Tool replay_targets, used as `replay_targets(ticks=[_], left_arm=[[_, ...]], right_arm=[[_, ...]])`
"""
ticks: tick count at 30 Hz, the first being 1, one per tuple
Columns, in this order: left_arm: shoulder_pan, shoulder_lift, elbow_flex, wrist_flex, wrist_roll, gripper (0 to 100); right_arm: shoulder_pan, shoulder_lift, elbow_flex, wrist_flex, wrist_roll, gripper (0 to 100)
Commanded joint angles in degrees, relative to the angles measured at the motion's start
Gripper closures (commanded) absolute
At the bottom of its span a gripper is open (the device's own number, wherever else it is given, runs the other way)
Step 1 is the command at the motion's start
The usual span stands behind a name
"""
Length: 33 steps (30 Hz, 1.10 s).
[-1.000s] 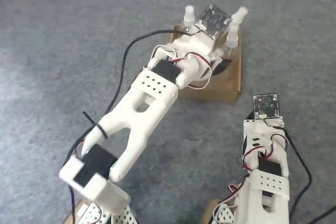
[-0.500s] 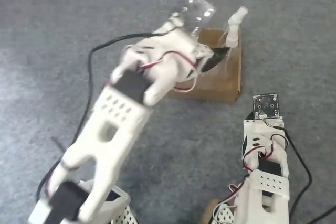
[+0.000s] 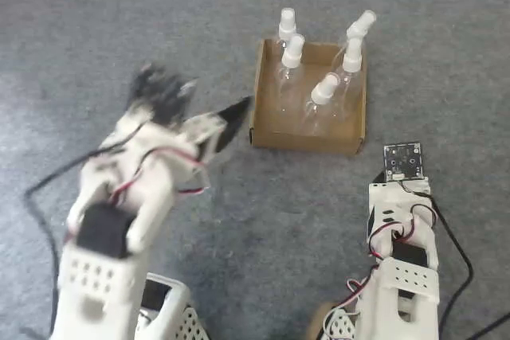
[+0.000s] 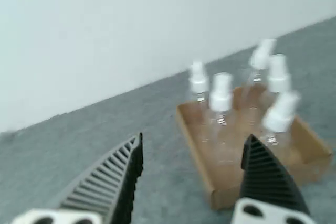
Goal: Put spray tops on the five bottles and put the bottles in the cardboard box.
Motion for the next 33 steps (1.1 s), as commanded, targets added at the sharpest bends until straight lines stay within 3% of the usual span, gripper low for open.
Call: replay_targets(ticks=[1, 5, 8, 13, 19, 28, 33], left_arm=[[-10.6, -13.9, 8.7, -1.4, -0.5, 72], [-18.9, -23.7, 17.4, -1.3, -0.5, 74], [-22.4, -30.8, 23.3, -1.3, -0.5, 82], [-24.3, -41.3, 31.7, -1.3, -0.4, 87], [-24.0, -46.6, 40.4, -1.5, -0.4, 87], [-23.9, -46.4, 49.5, -1.9, -0.5, 87], [-23.9, -46.0, 57.8, -9.3, -0.4, 87]], right_arm=[[-0.7, -1.5, 1.1, -0.1, -1.0, 94.9], [-1.5, -1.5, -1.6, 1.8, -1.1, 95.0], [-3.7, -1.5, -5.7, 9.8, -1.1, 95.0], [-7.8, -1.5, -12.0, 22.5, -1.2, 95.0], [-7.7, -2.6, -13.5, 25.6, -1.1, 95.0], [-8.0, -28.3, -12.0, 44.7, -0.7, 95.0], [-8.0, -43.2, -4.7, 50.9, 4.6, 94.8]])
